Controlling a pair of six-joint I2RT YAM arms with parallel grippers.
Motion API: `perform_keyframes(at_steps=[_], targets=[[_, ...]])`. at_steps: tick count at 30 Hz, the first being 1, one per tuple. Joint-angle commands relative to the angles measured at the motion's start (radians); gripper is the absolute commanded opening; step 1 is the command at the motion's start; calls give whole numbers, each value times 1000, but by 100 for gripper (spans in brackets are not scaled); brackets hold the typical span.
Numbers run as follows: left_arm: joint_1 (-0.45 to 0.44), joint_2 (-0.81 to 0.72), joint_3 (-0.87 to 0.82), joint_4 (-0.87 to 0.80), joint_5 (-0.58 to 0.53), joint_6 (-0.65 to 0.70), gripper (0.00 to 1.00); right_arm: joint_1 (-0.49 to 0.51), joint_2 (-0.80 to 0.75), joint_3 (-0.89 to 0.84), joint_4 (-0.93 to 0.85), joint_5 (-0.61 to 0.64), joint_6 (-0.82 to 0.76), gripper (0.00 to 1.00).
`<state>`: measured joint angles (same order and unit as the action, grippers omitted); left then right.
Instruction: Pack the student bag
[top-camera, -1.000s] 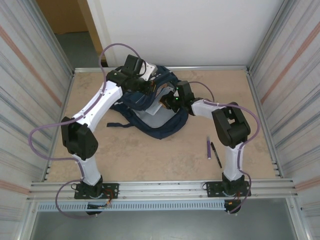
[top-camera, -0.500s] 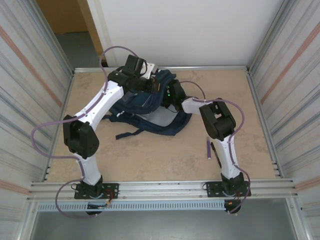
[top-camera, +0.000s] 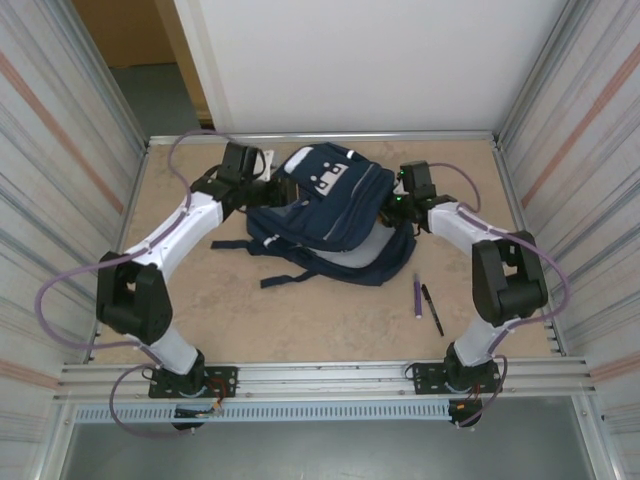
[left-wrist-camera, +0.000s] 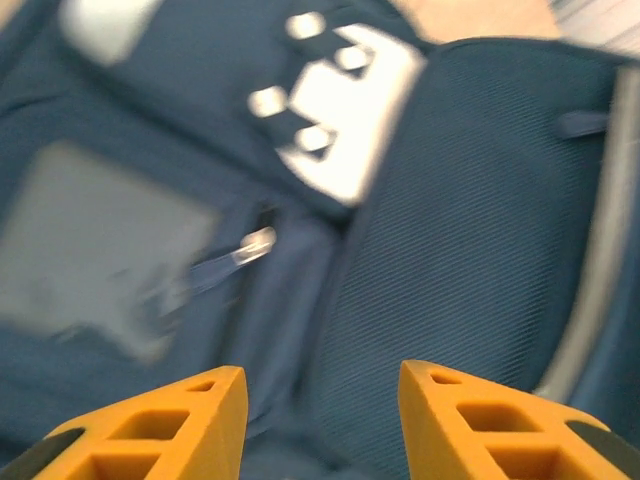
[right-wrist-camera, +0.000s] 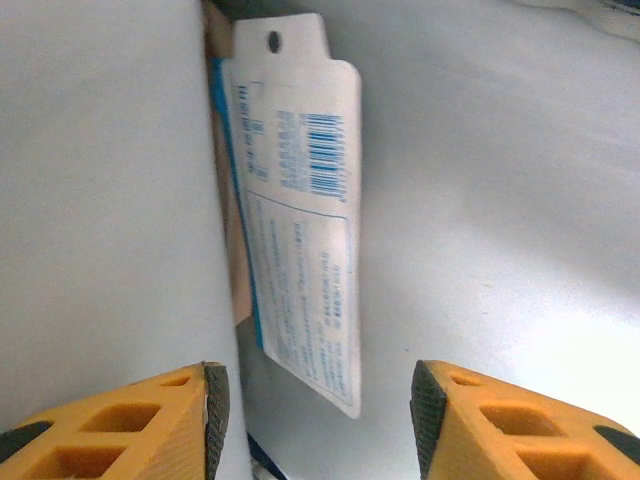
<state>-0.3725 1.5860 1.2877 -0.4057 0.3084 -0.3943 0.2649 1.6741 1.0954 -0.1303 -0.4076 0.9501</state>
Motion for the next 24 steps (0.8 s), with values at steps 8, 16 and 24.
perform_keyframes(at_steps=[8,16,24], targets=[[-30,48,-138,198,-76,230,59,8,96,270,-444,5,-377,49],[-8,305,97,242,-63,53,51,64,156,399,-622,197,-456,49],[70,299,-149,296,-212,-161,48,95,278,545,-887,729,-557,51]])
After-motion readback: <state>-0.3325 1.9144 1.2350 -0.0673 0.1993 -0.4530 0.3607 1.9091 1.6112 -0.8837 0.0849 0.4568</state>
